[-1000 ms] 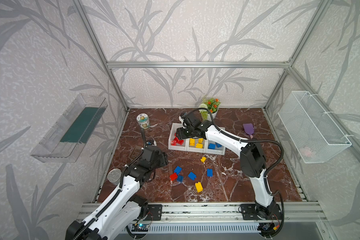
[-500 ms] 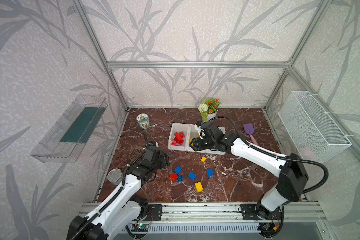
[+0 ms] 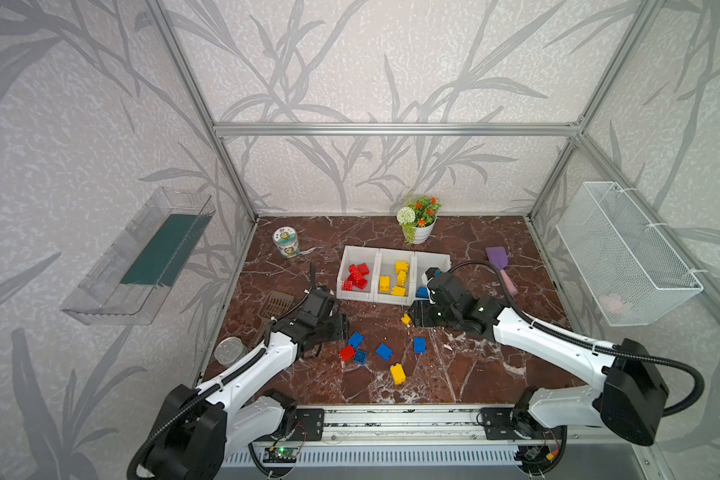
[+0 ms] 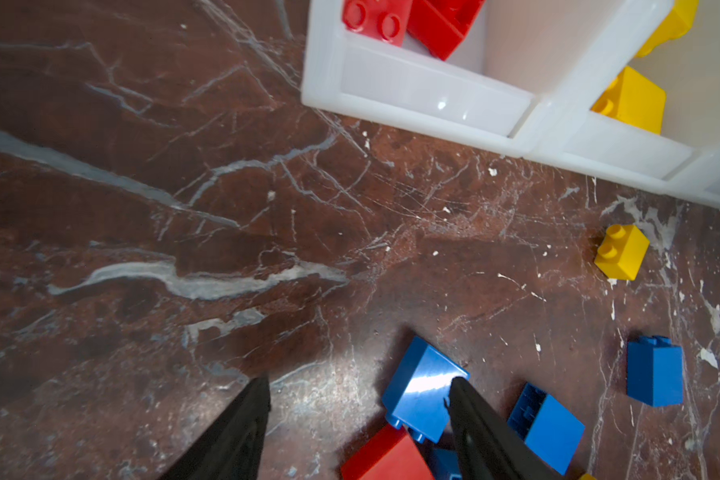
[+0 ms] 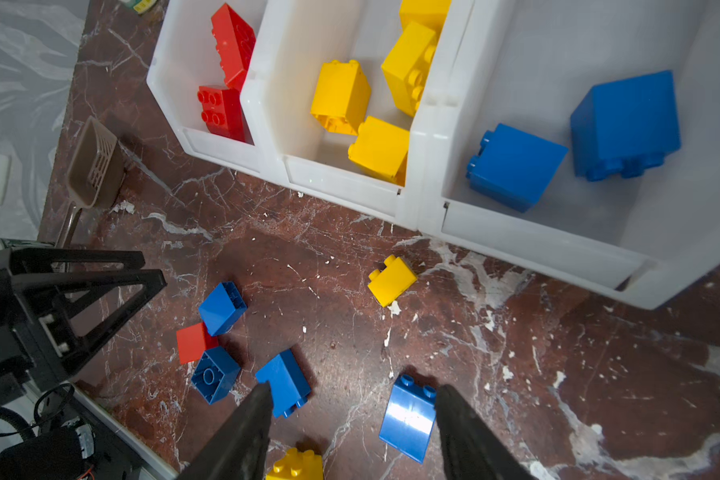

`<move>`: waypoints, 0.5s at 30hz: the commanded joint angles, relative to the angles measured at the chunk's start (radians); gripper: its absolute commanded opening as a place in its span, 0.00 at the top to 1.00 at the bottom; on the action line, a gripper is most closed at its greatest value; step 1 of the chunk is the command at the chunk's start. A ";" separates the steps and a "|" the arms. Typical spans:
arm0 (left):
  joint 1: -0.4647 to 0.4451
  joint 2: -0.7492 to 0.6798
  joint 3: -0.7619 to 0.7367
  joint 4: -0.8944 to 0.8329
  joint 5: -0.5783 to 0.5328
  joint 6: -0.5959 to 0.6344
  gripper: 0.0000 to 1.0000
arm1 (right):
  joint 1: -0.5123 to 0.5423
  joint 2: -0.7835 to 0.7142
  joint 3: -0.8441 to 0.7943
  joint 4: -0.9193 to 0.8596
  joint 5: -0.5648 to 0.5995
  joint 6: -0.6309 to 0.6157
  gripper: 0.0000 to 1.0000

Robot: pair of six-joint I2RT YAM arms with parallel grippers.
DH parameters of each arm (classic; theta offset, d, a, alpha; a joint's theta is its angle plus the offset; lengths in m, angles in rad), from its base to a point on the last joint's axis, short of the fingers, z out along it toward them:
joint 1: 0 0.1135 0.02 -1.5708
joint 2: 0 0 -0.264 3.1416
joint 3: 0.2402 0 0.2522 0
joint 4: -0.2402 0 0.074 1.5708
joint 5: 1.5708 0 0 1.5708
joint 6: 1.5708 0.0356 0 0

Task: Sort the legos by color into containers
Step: 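Withdraw the right gripper from the bin while the left gripper moves over a blue brick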

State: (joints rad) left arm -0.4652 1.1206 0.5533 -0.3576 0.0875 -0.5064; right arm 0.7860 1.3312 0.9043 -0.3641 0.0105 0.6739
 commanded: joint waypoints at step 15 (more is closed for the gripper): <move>-0.140 0.251 0.135 -0.030 -0.007 0.101 0.30 | -0.004 -0.116 -0.060 -0.010 0.066 0.052 0.36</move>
State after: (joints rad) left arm -0.5957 1.3548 0.6598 -0.3649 0.0849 -0.4263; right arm 0.7860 1.2537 0.8604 -0.3656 0.0498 0.7109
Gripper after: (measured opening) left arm 0.704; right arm 0.640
